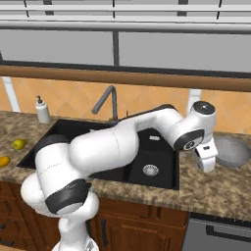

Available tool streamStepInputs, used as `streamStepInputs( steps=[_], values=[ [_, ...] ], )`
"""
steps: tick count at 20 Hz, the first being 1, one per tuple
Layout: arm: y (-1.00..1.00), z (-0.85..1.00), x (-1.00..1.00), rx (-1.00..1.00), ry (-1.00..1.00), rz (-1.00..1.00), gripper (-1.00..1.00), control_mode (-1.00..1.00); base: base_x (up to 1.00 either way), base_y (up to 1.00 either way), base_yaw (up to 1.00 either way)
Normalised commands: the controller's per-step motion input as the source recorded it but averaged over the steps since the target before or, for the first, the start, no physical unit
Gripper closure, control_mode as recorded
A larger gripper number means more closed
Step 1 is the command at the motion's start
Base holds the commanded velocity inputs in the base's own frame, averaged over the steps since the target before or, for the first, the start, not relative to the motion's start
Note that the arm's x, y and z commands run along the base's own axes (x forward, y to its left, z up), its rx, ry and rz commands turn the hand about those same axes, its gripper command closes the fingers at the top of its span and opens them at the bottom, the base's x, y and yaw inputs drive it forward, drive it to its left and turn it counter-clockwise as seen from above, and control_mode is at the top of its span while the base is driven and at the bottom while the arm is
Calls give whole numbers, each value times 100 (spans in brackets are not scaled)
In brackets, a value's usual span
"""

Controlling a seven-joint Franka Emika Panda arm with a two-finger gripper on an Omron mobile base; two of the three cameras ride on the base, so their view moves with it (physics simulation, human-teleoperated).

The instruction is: Put the colander in the sink, put the mango, peach, pear in the colander, and turn on the sink faucet and pour water over the colander.

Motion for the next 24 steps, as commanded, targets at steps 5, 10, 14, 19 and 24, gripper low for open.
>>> streamStepInputs(
  steps=[5,10,14,19,24],
  values=[
    [-53,-25,39,6,0,-26,-100,-100,0,0,0],
    [-50,-27,39,5,0,-24,-100,-100,0,0,0],
    [-44,-9,41,7,0,-16,-100,-100,0,0,0],
    [-43,0,24,11,-5,-1,-100,-100,0,0,0],
    [-44,6,15,17,-7,0,-100,-100,0,0,0]
  ],
)
